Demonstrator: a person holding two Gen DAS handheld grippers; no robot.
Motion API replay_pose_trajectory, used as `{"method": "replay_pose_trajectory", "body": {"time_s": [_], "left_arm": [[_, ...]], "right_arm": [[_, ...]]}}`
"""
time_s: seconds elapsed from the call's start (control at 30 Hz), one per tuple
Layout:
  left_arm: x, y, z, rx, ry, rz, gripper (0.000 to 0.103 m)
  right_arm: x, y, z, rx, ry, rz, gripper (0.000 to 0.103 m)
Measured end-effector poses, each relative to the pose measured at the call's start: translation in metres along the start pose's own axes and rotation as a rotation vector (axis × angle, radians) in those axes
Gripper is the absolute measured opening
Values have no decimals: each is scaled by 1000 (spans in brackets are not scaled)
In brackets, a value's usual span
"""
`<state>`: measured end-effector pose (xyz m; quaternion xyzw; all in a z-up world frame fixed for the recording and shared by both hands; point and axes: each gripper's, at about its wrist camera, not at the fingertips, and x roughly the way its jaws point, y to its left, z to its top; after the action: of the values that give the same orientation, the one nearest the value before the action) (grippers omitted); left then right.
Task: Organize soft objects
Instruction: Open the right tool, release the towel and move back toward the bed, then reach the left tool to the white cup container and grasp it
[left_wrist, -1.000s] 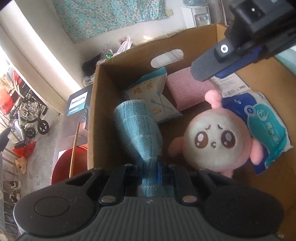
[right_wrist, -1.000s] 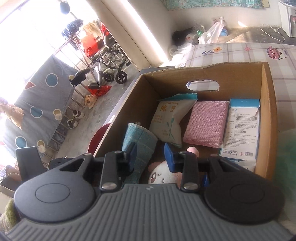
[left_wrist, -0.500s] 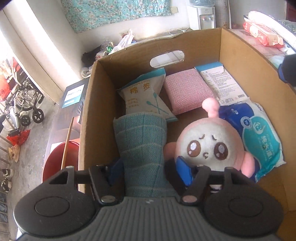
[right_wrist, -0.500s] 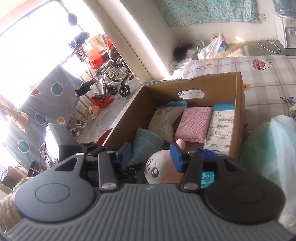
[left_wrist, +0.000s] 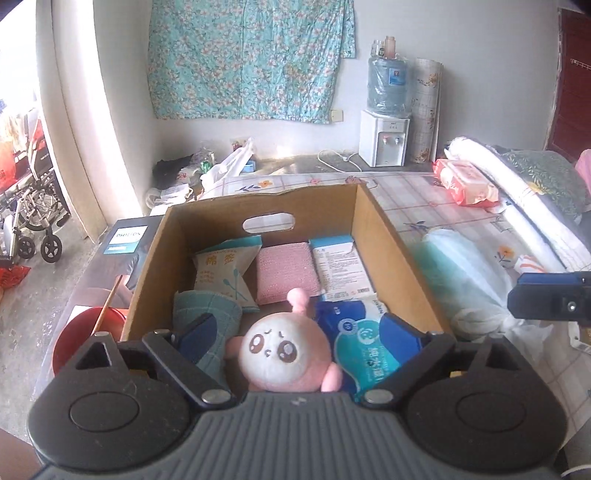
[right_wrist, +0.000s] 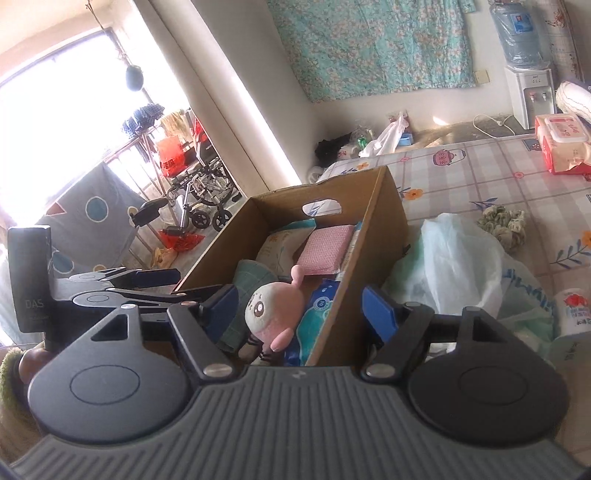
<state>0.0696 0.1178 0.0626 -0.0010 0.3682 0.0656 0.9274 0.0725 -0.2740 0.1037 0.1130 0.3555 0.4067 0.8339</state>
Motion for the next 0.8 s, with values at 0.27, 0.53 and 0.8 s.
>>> {"method": "replay_pose_trajectory", "body": {"time_s": [0.27,0.53,0.8], "left_arm": [[-16,-85,-5,-30,-91,-196,98],[9,-175,-8,1,-85,-363,98],[53,-244,-12,133,-118,-341,90]], "right_arm": [[-71,-63,-20,32,-63,-185,75],[-108,-134,-24,39,-24,-361,75],[-98,-187,-9,44,65,-427,75]]}}
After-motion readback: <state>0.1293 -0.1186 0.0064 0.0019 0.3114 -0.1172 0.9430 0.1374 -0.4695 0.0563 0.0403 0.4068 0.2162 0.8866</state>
